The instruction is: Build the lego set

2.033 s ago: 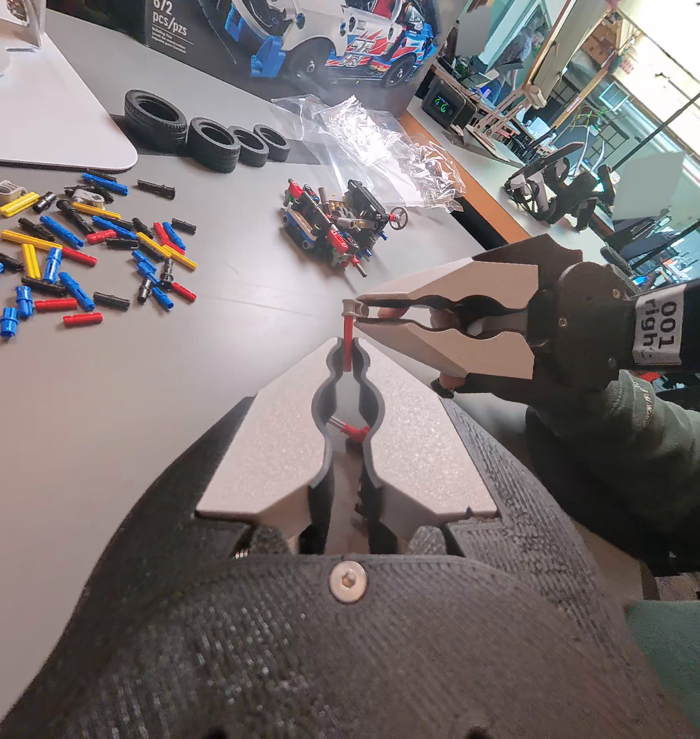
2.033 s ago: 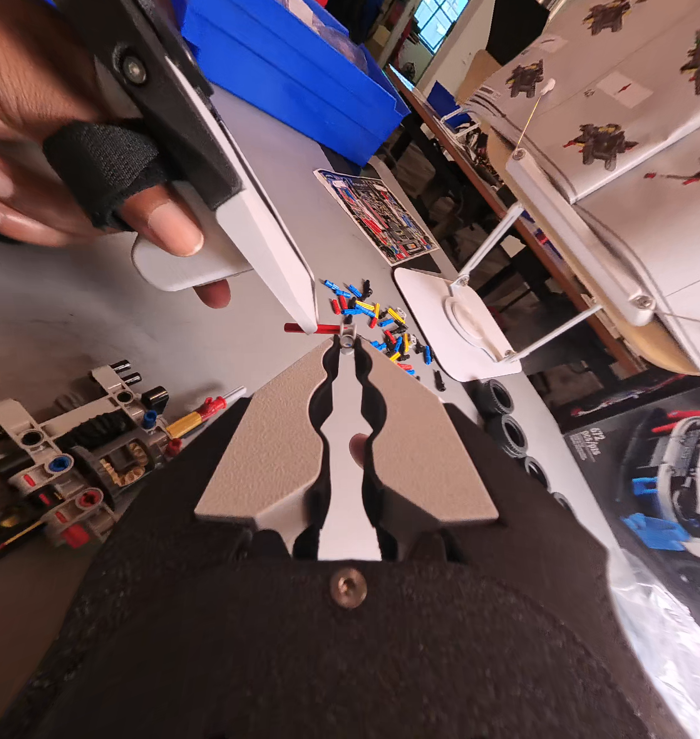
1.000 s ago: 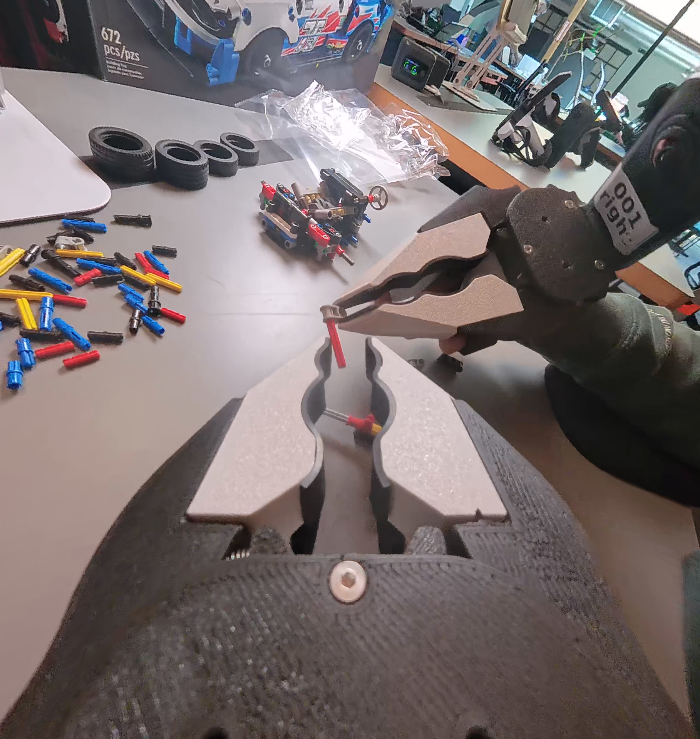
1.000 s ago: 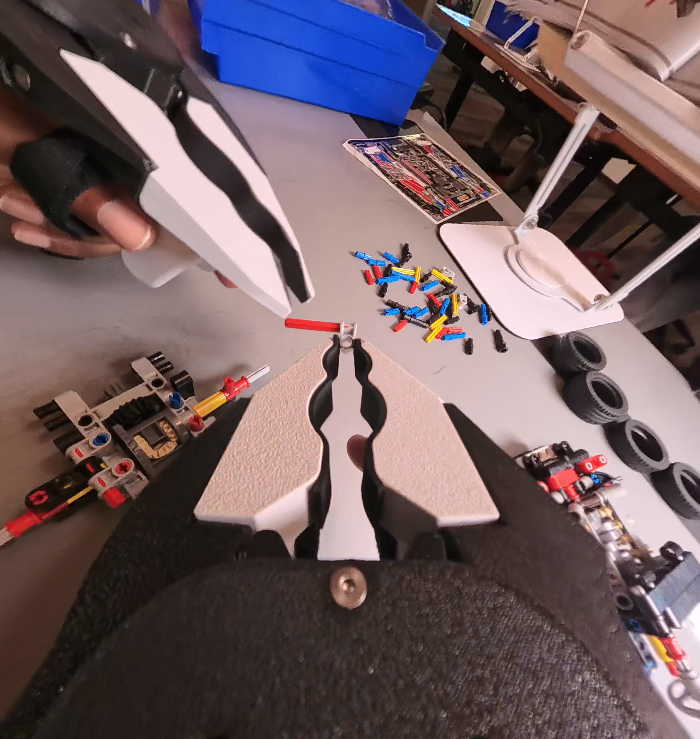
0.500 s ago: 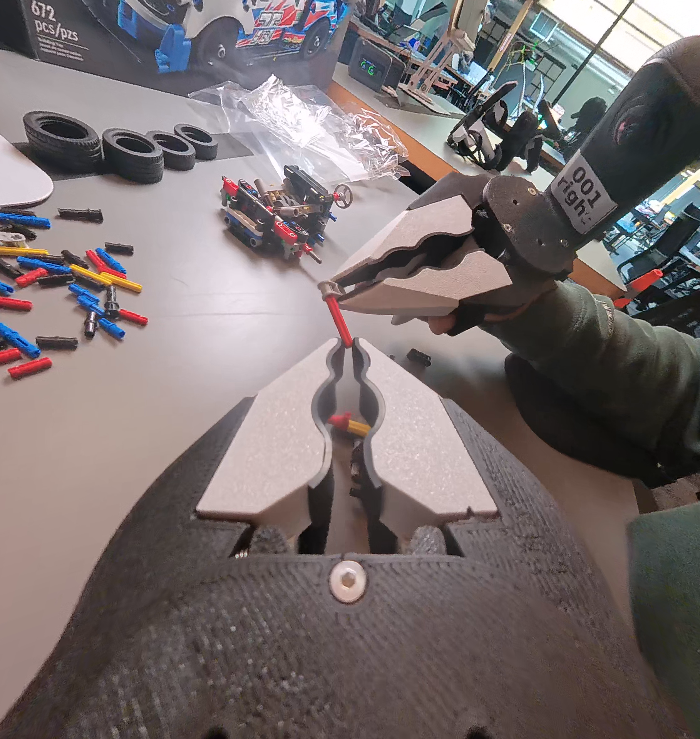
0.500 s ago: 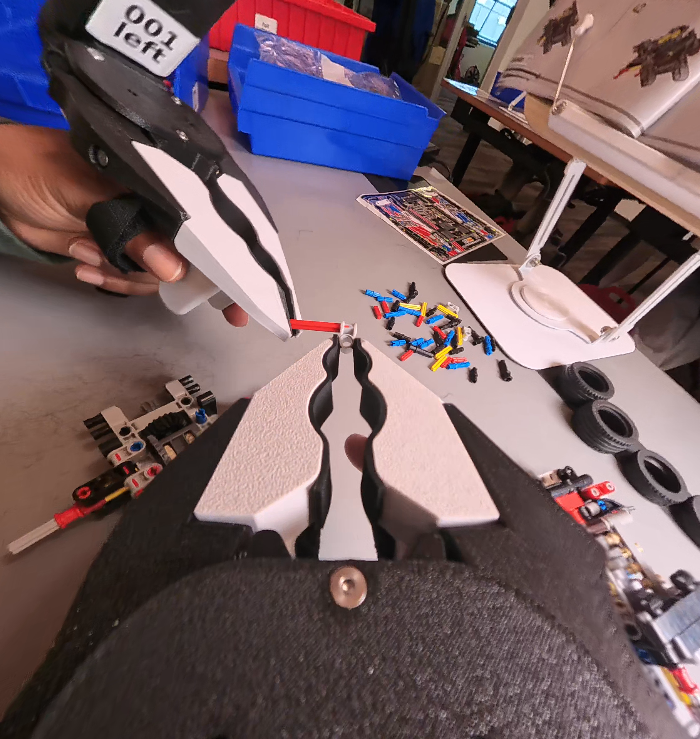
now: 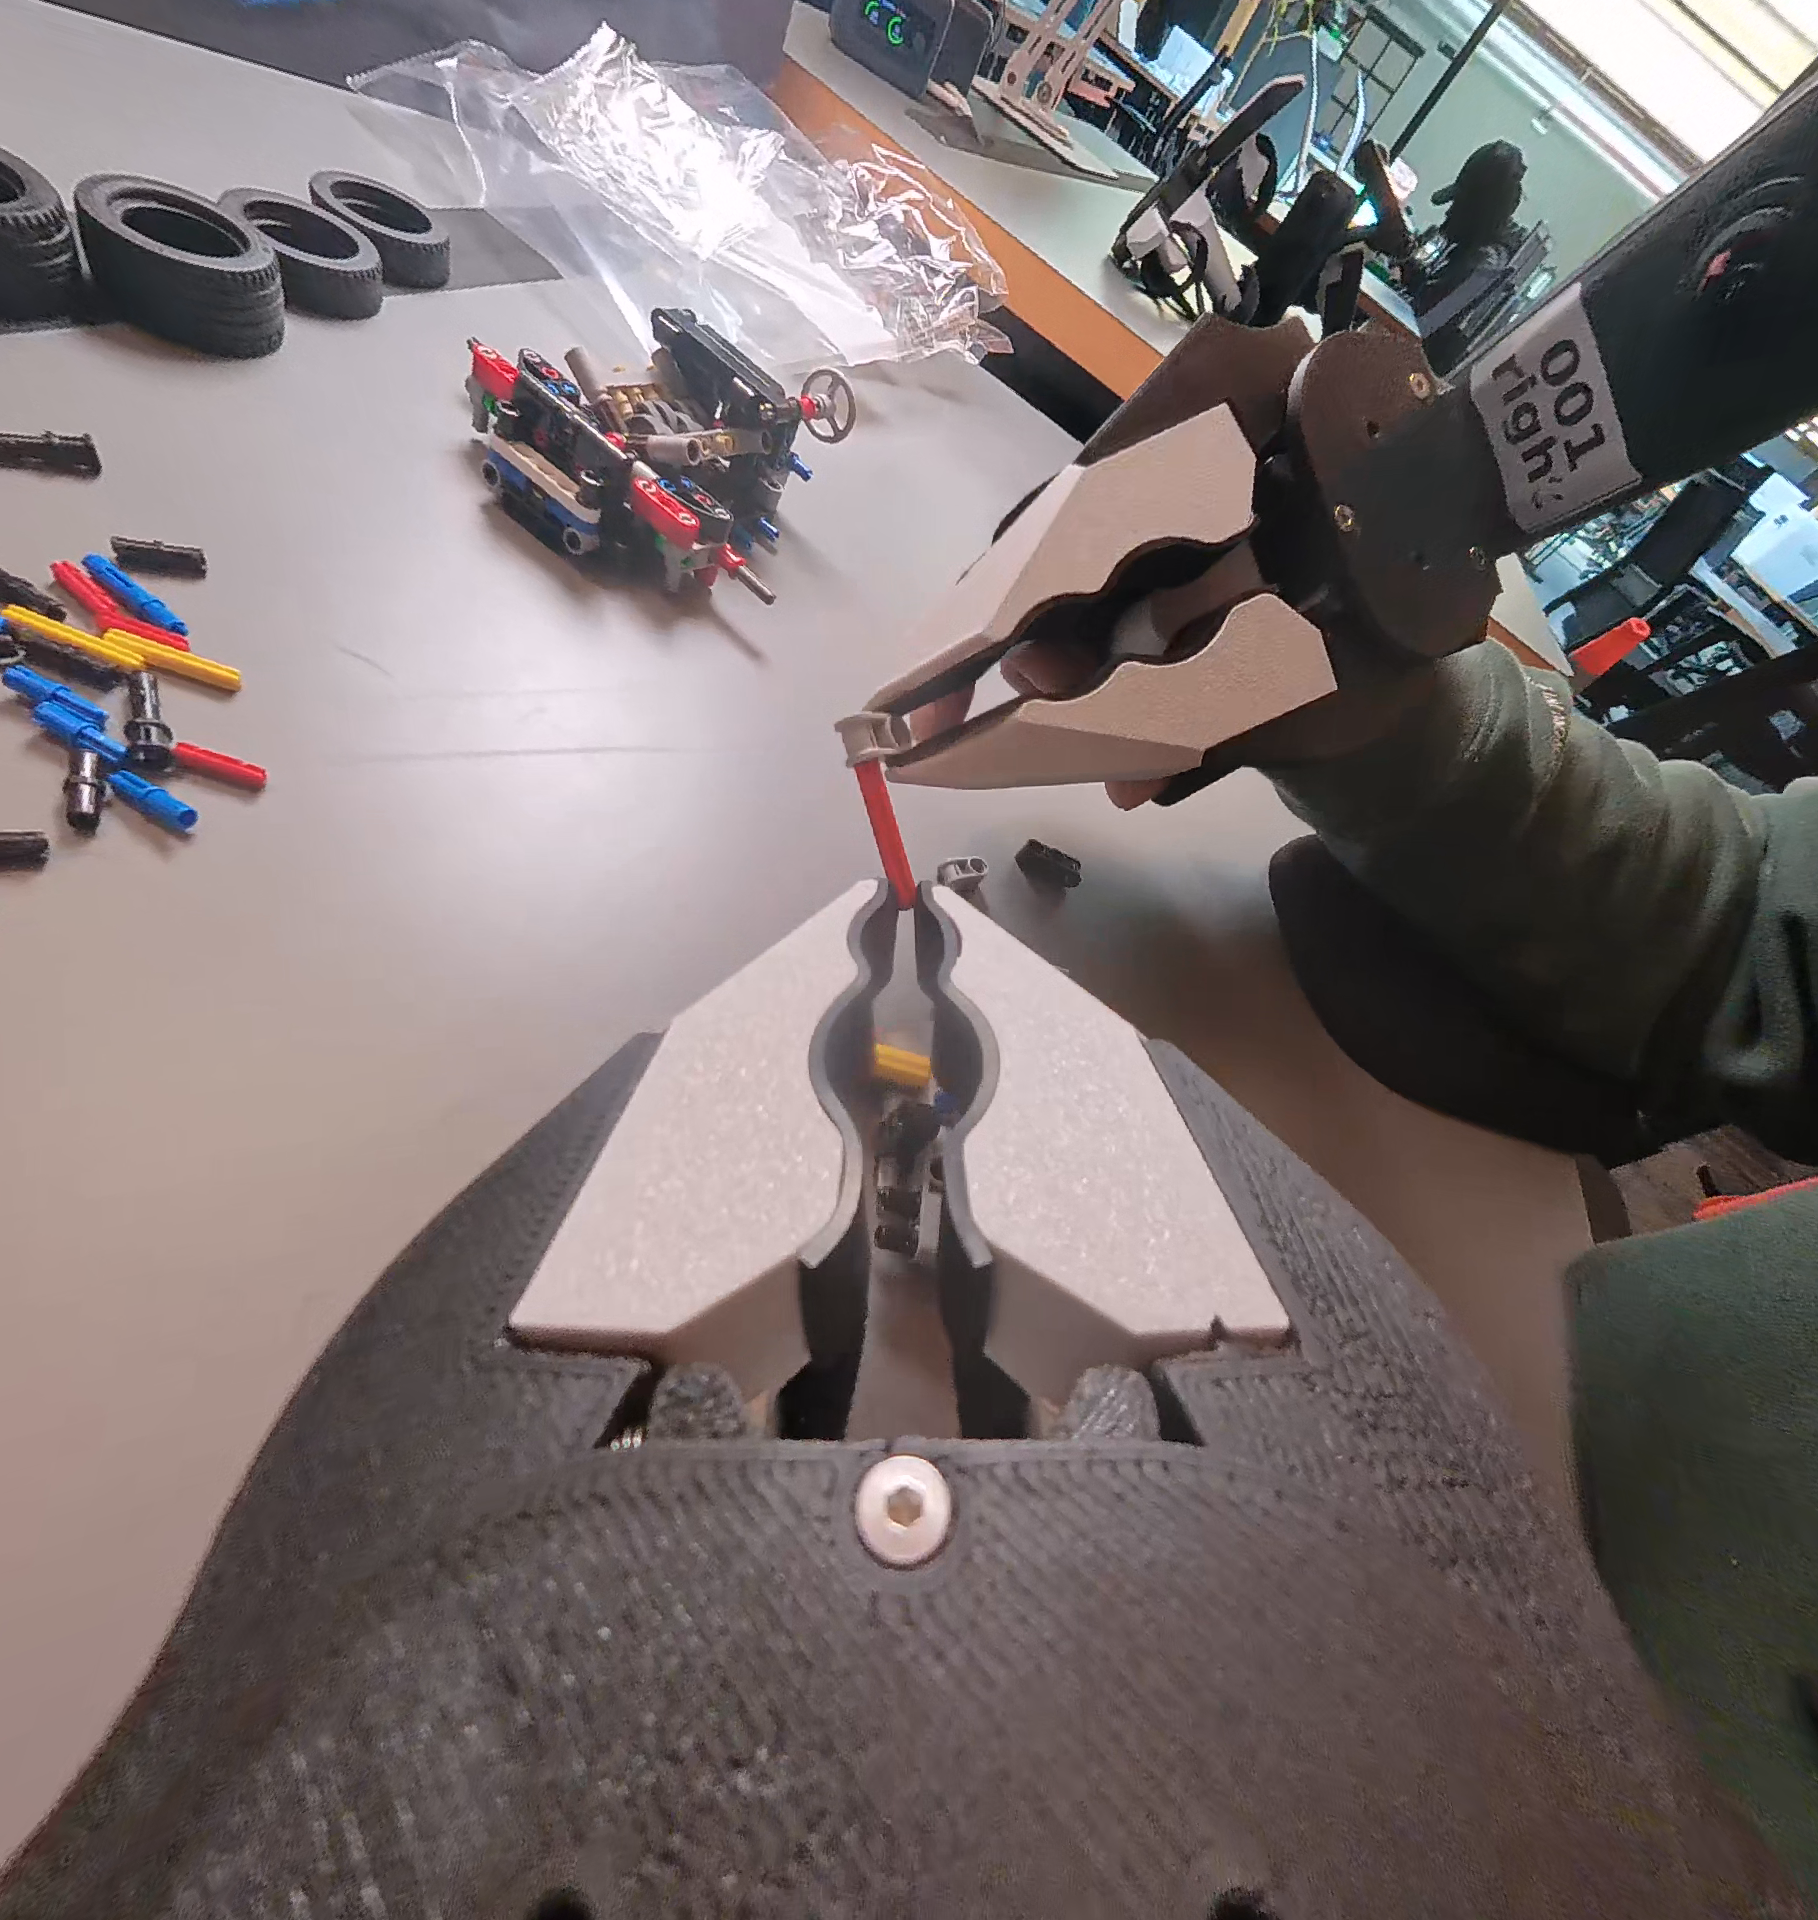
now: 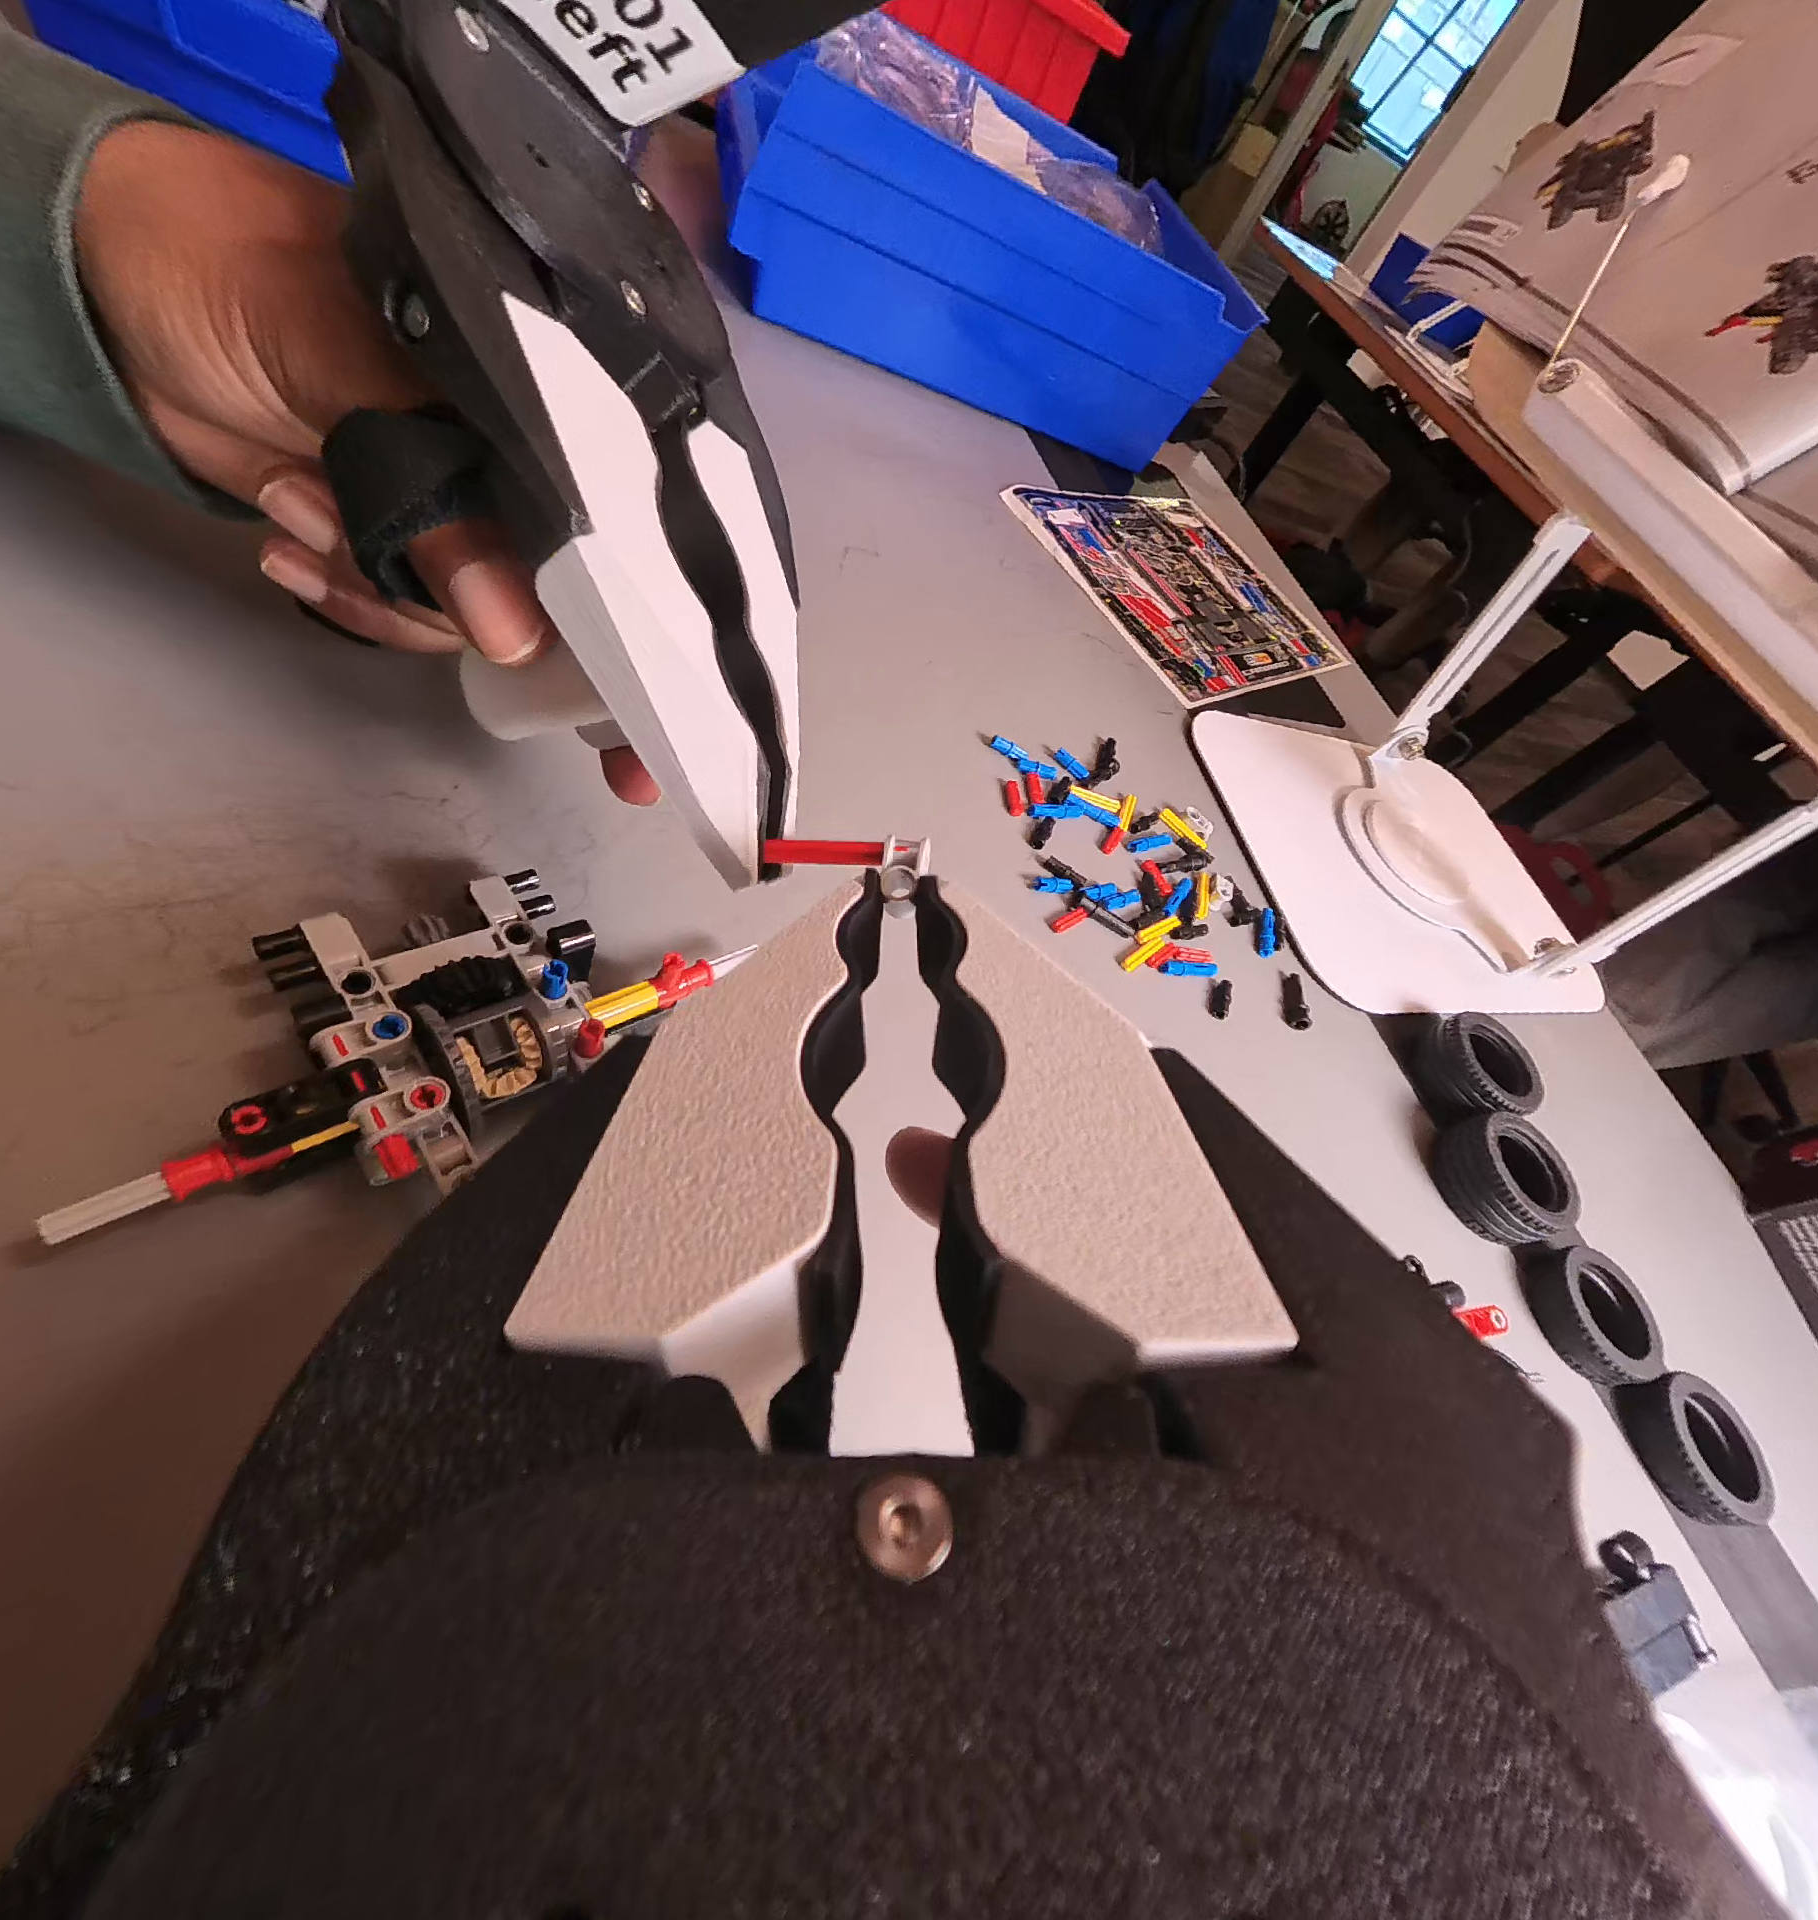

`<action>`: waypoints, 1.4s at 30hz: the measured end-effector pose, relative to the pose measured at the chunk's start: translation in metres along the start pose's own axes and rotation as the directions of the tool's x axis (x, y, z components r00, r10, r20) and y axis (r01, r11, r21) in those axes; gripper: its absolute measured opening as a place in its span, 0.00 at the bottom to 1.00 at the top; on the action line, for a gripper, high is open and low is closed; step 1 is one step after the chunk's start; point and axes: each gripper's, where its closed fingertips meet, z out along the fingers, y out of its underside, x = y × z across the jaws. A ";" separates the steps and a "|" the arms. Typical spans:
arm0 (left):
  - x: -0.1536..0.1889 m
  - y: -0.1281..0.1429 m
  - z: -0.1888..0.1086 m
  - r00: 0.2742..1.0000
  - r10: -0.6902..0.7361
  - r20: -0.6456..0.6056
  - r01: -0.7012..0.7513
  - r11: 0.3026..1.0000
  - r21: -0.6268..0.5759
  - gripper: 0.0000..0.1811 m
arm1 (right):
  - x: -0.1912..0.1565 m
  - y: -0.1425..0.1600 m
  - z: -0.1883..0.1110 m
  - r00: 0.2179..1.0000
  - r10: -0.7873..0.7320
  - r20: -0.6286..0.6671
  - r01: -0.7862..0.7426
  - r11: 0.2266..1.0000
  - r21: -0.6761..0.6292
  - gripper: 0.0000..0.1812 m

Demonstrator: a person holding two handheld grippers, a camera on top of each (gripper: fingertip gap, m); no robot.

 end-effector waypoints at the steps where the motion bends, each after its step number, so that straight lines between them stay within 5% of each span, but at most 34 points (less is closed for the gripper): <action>1: 0.000 0.001 0.000 1.000 -0.002 -0.003 0.002 1.000 -0.005 0.00 | -0.001 0.001 0.000 1.000 -0.006 0.005 0.006 1.000 -0.004 0.03; 14: 0.007 0.012 0.006 0.999 0.006 -0.049 -0.009 0.998 -0.061 0.00 | -0.010 0.000 -0.001 0.998 -0.013 0.055 0.014 1.000 -0.004 0.03; 21: 0.012 -0.013 -0.005 0.995 0.032 -0.098 -0.025 0.997 0.072 0.01 | 0.007 -0.012 -0.004 0.996 0.087 -0.018 -0.085 0.992 0.090 0.03; 28: 0.021 -0.027 -0.013 0.941 -0.163 -0.296 0.213 0.966 0.145 0.09 | 0.006 -0.021 -0.008 0.991 0.132 0.017 -0.133 0.980 0.146 0.03; 35: 0.021 -0.024 -0.013 0.867 -0.310 -0.390 0.374 0.922 0.099 0.01 | -0.009 -0.027 -0.009 0.996 0.066 0.066 -0.076 0.985 0.155 0.04; 37: 0.021 -0.025 -0.014 0.854 -0.326 -0.404 0.394 0.914 0.094 0.01 | -0.012 -0.026 -0.009 0.994 0.065 0.084 -0.076 0.988 0.137 0.09; 39: 0.021 -0.026 -0.015 0.838 -0.346 -0.421 0.421 0.902 0.097 0.01 | -0.019 -0.027 -0.010 0.988 0.066 0.137 -0.083 0.989 0.121 0.24; 42: 0.021 -0.029 -0.016 0.806 -0.383 -0.451 0.471 0.877 0.097 0.01 | -0.021 -0.029 -0.006 0.993 0.026 0.114 -0.040 0.992 0.117 0.30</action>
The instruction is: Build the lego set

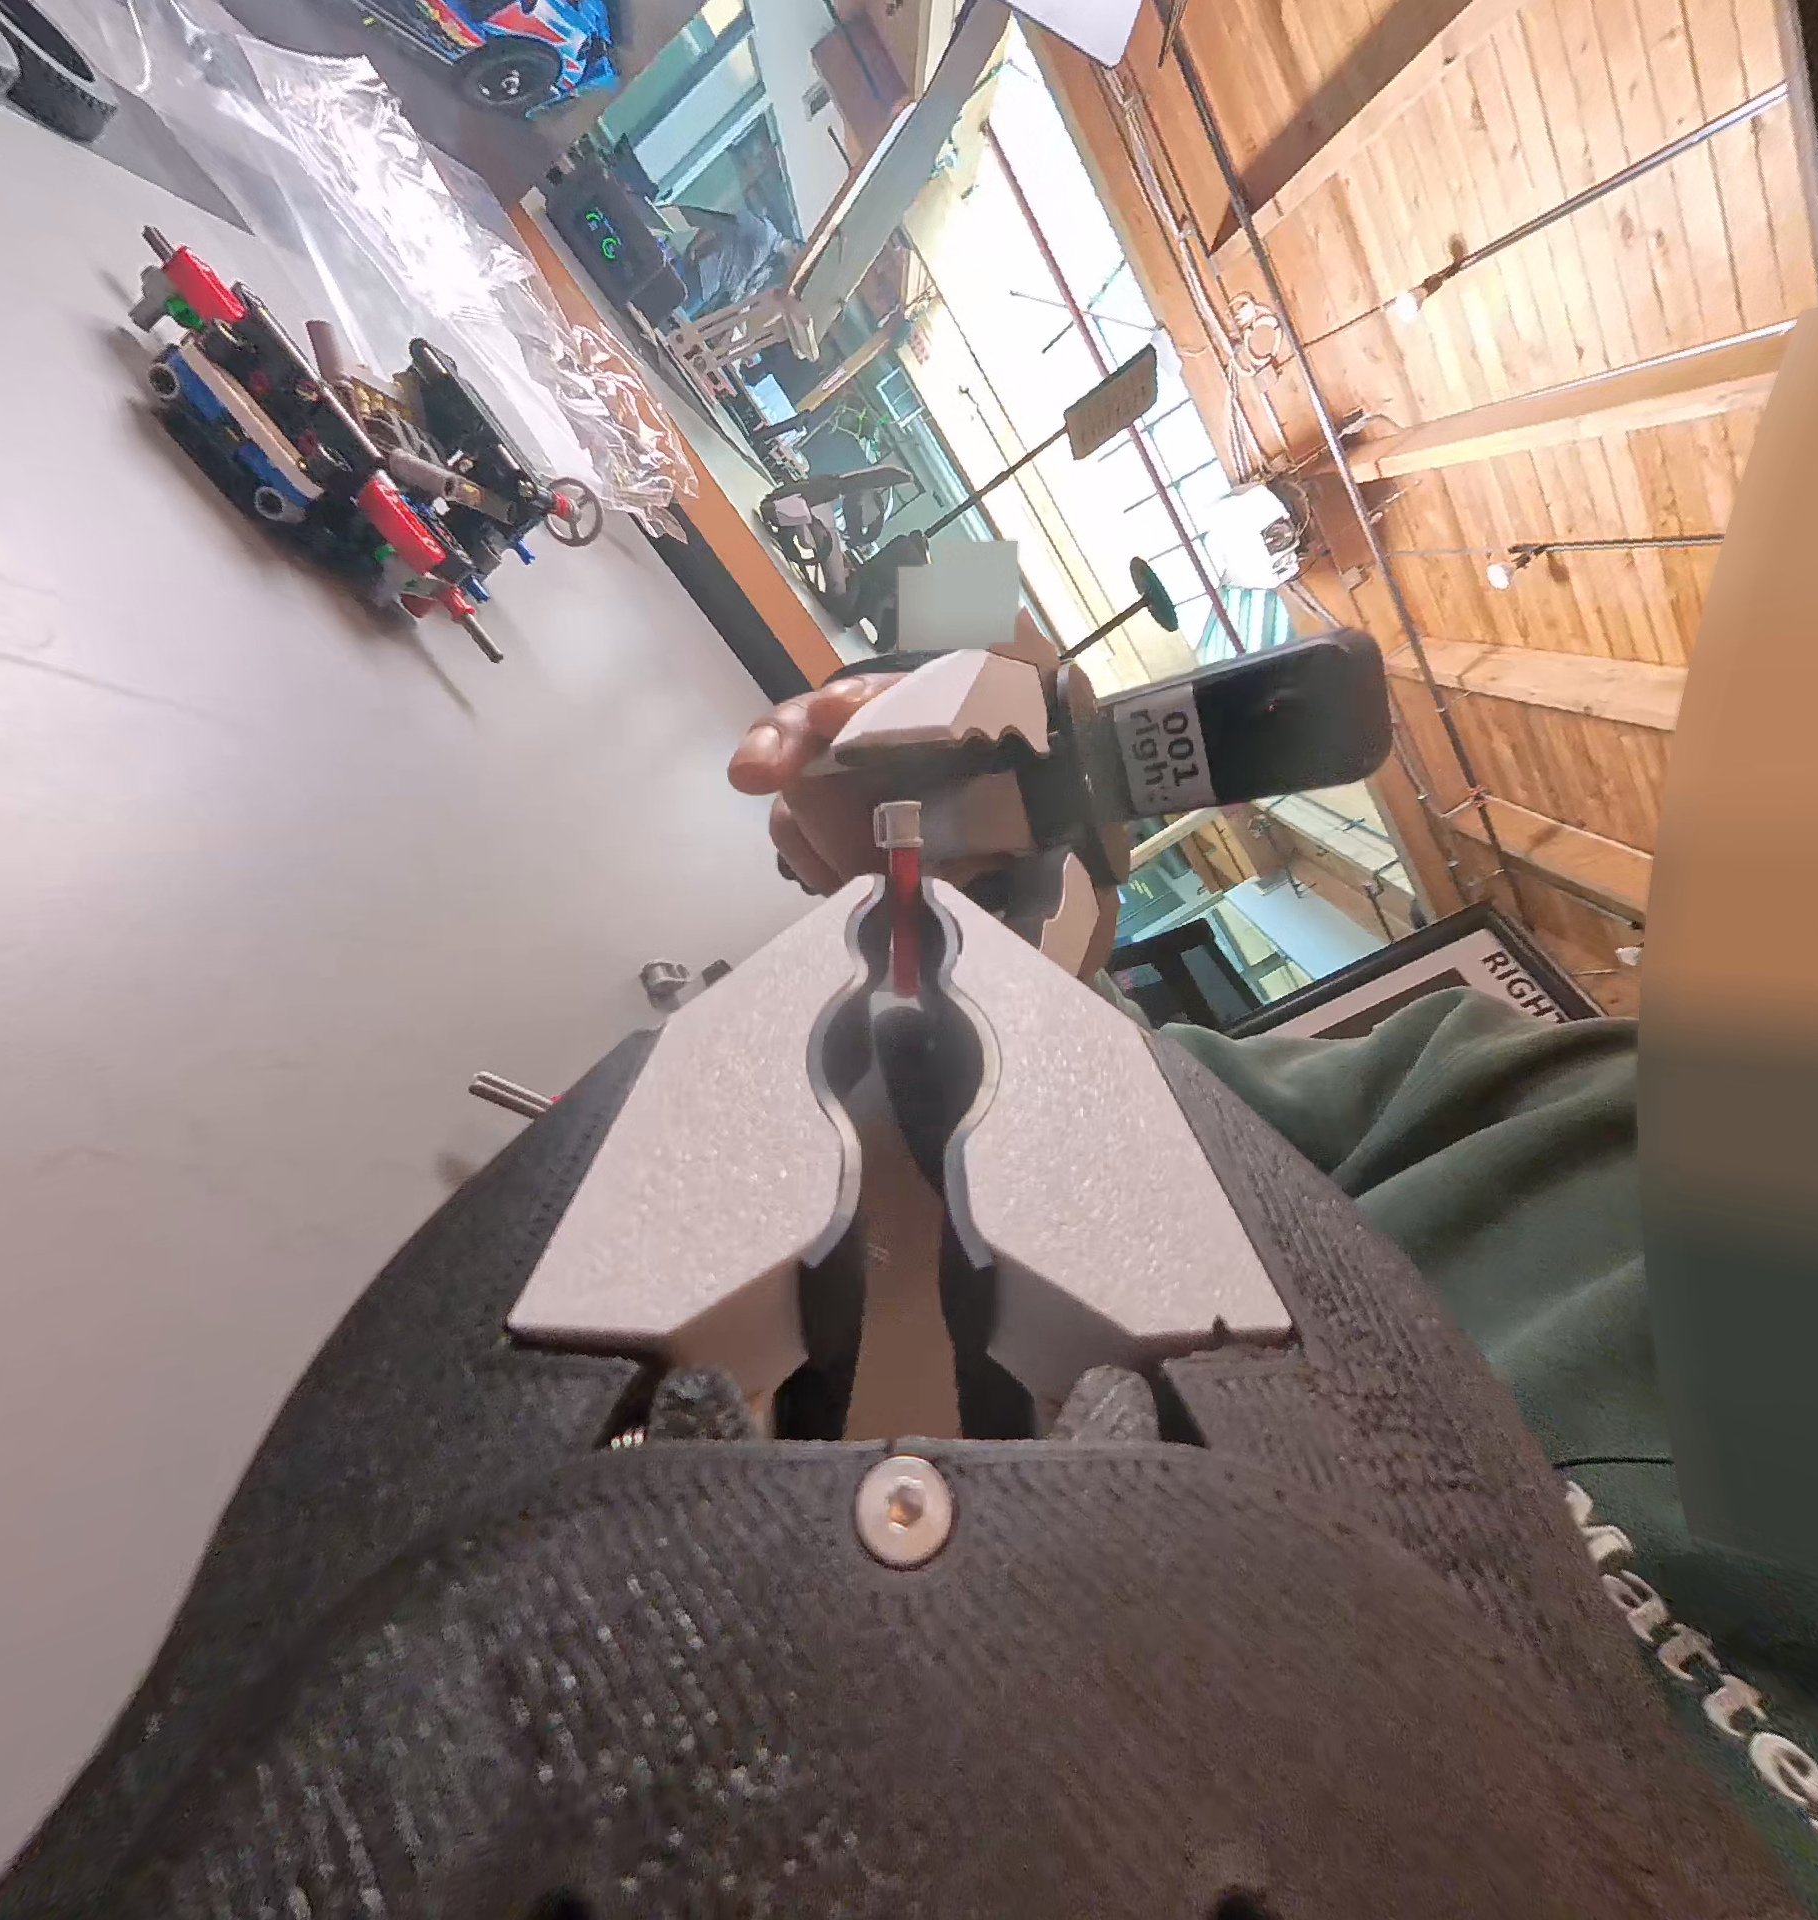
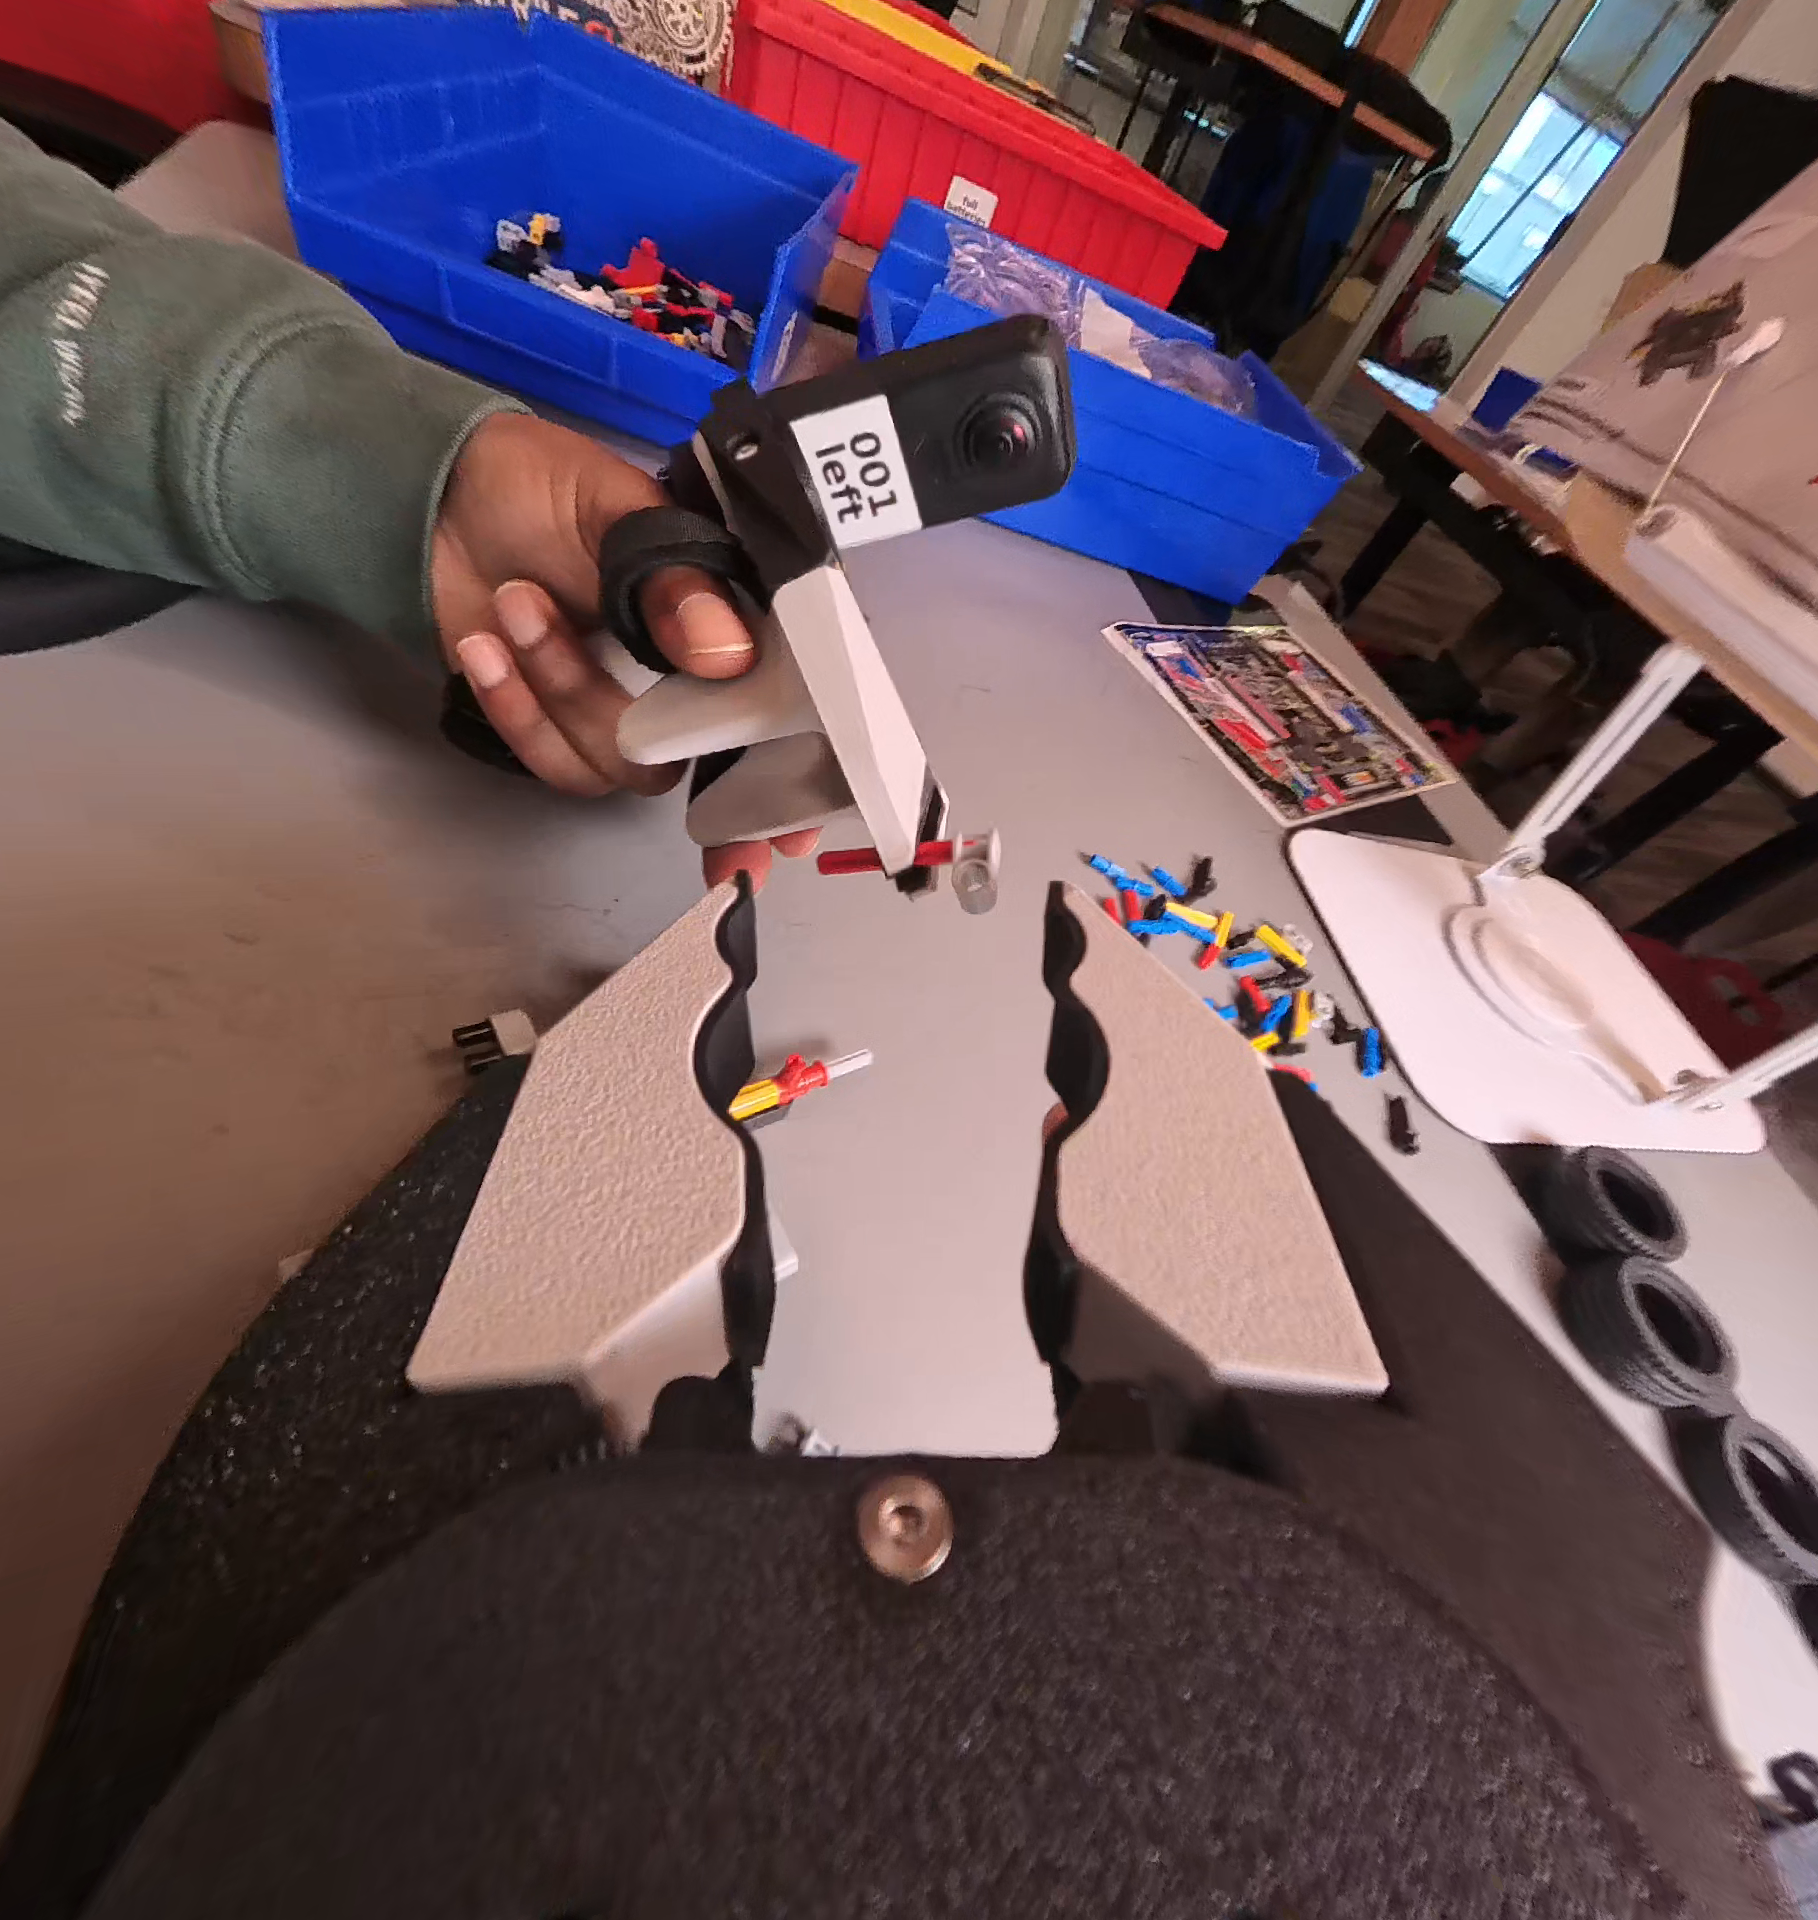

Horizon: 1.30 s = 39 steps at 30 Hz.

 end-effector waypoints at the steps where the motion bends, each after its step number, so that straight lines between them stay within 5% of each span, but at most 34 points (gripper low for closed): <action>1: 0.002 0.000 0.001 1.000 -0.021 -0.018 0.021 1.000 0.006 0.01 | 0.000 -0.001 0.002 1.000 -0.027 -0.016 0.027 1.000 -0.002 0.31; 10: 0.001 0.003 0.005 0.994 -0.099 -0.042 0.100 0.995 0.013 0.01 | 0.000 -0.006 0.011 0.981 -0.166 -0.105 0.165 0.986 -0.012 0.20; 26: 0.006 0.008 0.004 0.985 -0.147 -0.085 0.146 0.989 -0.013 0.01 | -0.006 -0.010 0.012 0.998 -0.060 -0.034 0.061 0.998 0.020 0.19; 28: 0.010 0.010 0.004 0.982 -0.156 -0.107 0.153 0.988 -0.032 0.00 | -0.006 -0.012 0.011 0.998 -0.059 -0.034 0.060 0.998 0.029 0.09; 37: 0.015 0.006 0.005 0.982 -0.140 -0.126 0.139 0.990 -0.015 0.00 | -0.004 -0.020 0.010 0.995 -0.073 -0.062 0.077 0.995 0.067 0.11; 39: 0.014 0.002 0.002 0.982 -0.144 -0.123 0.146 0.989 0.002 0.00 | -0.005 -0.021 0.009 0.999 -0.033 -0.027 0.035 0.996 0.080 0.21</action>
